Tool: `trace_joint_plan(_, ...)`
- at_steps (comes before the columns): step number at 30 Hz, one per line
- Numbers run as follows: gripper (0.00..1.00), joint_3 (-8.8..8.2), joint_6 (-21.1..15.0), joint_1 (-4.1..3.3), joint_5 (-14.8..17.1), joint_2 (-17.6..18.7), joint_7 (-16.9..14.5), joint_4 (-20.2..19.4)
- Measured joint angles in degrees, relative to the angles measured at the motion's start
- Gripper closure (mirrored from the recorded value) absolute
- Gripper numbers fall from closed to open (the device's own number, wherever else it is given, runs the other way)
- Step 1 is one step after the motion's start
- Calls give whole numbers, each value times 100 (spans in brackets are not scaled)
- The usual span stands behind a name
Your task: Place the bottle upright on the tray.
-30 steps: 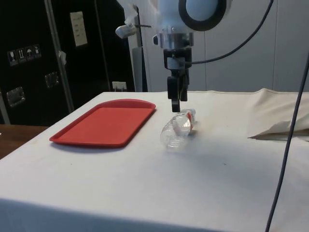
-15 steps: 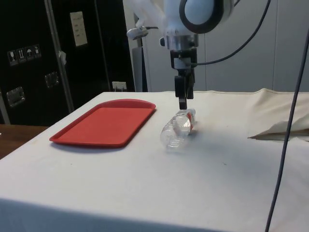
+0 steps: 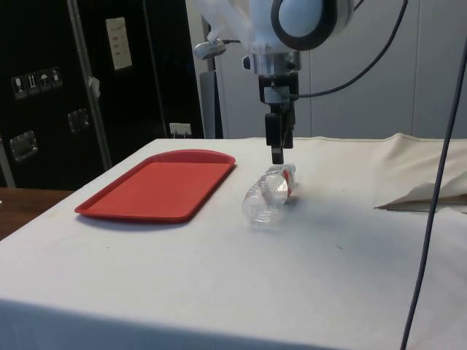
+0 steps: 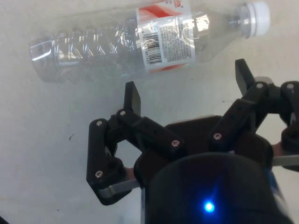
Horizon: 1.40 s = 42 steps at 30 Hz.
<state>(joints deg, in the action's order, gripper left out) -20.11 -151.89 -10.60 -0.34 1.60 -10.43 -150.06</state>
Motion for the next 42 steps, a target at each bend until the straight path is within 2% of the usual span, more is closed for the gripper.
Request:
trace_joint_plan(8, 0, 11, 0, 0, 0, 17, 178, 0)
trace_joint_plan(21, 0, 0, 0, 0, 0, 74, 693, 0)
trace_joint_plan(42, 0, -46, 80, 6, 0, 80, 1100, 126)
